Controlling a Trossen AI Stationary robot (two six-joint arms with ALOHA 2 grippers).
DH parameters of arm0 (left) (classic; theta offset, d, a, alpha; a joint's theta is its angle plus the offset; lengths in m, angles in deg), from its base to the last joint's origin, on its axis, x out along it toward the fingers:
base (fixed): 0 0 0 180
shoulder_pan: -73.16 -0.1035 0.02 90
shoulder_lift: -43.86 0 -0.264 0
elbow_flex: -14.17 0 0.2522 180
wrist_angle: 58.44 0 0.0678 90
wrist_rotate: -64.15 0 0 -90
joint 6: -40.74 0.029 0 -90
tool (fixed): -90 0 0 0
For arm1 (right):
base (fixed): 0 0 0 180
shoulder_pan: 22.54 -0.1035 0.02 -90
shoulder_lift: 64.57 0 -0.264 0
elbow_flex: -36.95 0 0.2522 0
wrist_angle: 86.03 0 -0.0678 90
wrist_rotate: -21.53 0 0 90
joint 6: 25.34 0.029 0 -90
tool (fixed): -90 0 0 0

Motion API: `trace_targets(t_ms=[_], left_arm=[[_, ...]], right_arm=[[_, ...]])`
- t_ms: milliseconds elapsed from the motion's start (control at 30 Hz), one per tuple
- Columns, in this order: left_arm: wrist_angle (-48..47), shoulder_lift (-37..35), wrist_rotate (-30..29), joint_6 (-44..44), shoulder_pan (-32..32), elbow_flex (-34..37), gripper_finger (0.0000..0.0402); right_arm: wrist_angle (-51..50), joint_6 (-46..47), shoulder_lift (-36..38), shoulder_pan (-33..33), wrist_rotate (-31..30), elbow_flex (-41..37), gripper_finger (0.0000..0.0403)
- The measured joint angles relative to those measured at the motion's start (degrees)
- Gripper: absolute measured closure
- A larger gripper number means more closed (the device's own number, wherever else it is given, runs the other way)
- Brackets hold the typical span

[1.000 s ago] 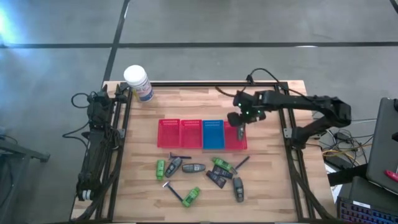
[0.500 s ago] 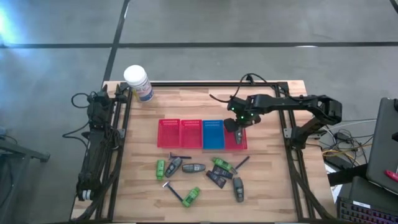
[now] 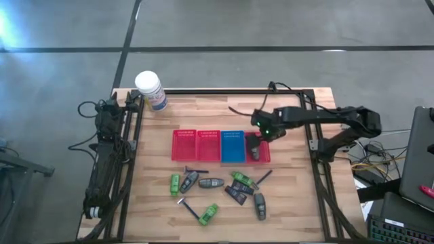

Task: Pick & Place Travel size toiletries
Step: Put the black deodorant into the right red bin

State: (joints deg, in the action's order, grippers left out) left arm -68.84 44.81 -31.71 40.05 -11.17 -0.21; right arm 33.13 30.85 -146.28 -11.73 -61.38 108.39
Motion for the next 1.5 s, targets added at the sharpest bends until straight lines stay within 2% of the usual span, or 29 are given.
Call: trace_targets(t_ms=[100,300,500,767,1167,1267,1433,1500], left_arm=[[0.00,0.00,0.00,0.00,-0.01,0.00,0.0115],[0.00,0.00,0.00,0.00,0.01,0.00,0.0115],[0.01,0.00,-0.01,0.00,0.01,0.00,0.0115],[0.00,0.02,-0.01,0.00,-0.01,0.00,0.0115],[0.00,0.02,0.01,0.00,0.01,0.00,0.0115],[0.00,0.02,0.01,0.00,0.01,0.00,0.0115],[0.00,0.04,-0.01,0.00,-0.01,0.00,0.0115],[0.00,0.09,-0.01,0.00,-0.01,0.00,0.0115]], right_arm=[[-2.93,6.22,2.06,-5.87,-0.35,-0.01,0.0060],[-5.13,20.87,0.23,-18.99,5.16,-0.69,0.0064],[2.57,35.90,-3.33,-28.86,5.21,-0.71,0.0050],[15.41,50.00,-11.67,-36.62,5.01,-0.10,0.0060],[14.93,51.76,-23.70,-39.83,4.94,5.08,0.0086],[14.50,50.17,-24.27,-39.93,4.94,5.20,0.0114],[12.61,47.74,-23.60,-39.96,4.95,4.40,0.0192],[9.30,46.09,-22.74,-39.96,4.69,4.41,0.0201]])
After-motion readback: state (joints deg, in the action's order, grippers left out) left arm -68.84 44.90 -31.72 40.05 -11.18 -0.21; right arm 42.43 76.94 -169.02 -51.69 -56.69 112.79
